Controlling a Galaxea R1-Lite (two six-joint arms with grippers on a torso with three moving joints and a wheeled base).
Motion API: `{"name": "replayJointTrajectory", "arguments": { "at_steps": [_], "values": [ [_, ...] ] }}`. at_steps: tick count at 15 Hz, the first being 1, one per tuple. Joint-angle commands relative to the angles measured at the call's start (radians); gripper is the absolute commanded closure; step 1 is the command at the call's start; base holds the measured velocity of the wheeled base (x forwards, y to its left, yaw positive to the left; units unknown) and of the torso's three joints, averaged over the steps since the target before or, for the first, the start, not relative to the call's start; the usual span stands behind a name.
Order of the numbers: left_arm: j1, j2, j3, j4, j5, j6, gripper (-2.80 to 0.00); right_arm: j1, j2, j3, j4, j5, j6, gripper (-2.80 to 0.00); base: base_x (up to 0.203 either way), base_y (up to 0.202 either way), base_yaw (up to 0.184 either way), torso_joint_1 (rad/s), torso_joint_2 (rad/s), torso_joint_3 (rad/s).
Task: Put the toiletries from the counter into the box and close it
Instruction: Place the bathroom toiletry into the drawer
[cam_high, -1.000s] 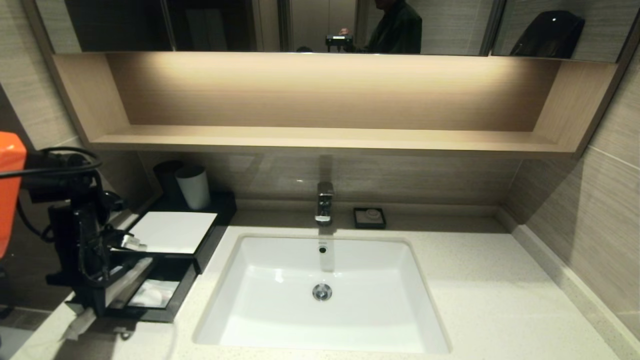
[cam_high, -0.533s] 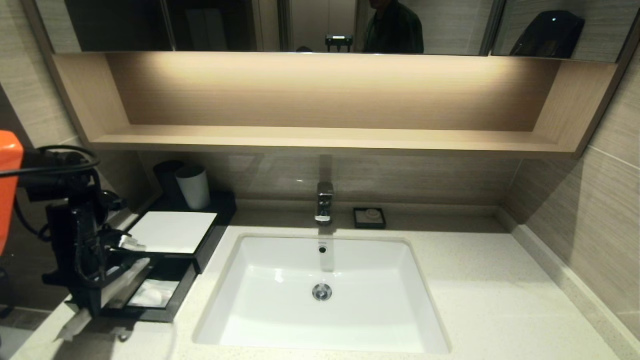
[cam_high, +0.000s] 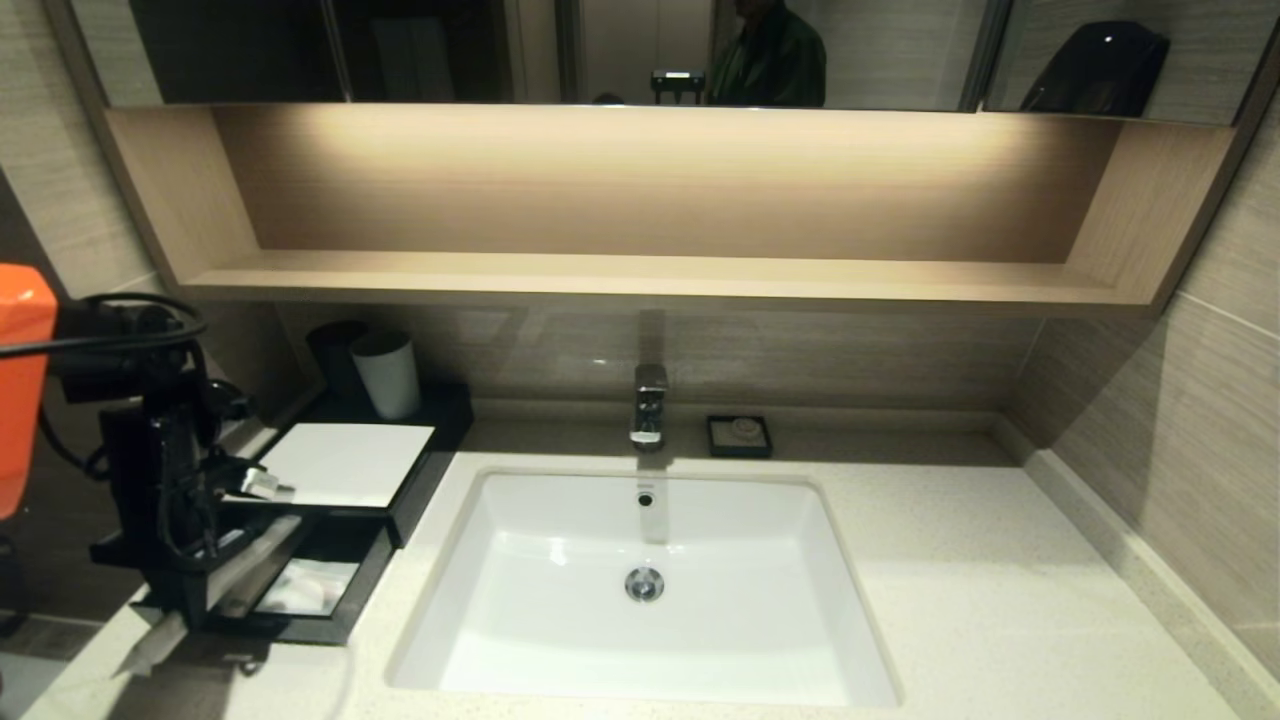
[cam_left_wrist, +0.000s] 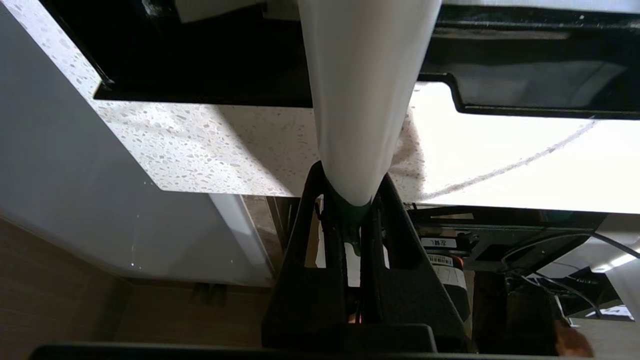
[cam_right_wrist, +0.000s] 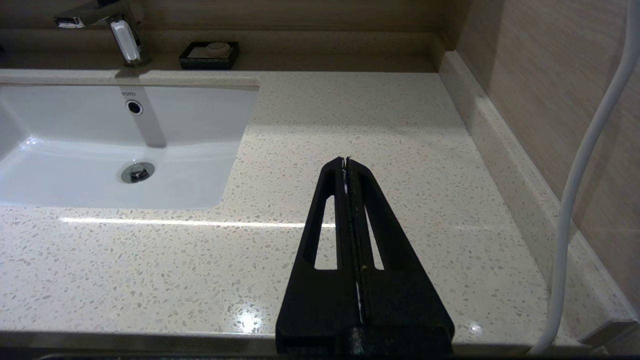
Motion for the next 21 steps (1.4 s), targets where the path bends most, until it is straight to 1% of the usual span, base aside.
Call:
{"name": "replayJointTrajectory", "arguments": {
  "at_steps": [1, 9, 21],
  "values": [
    [-0.001, 0.017, -0.016, 0.008, 0.000, 0.002, 0.00, -0.001, 0.000, 0.000, 0.000, 0.000, 0.000, 0.00, 0.000, 0.000, 0.000, 0.000, 0.00, 0.000],
    [-0.016, 0.046, -0.068, 0.008, -0.004, -0.001, 0.00, 0.001, 0.000, 0.000, 0.000, 0.000, 0.000, 0.00, 0.000, 0.000, 0.000, 0.000, 0.00, 0.000],
    [-0.019, 0.063, -0.086, 0.000, -0.012, -0.008, 0.00, -0.001, 0.000, 0.000, 0.000, 0.000, 0.000, 0.00, 0.000, 0.000, 0.000, 0.000, 0.00, 0.000]
  ]
}}
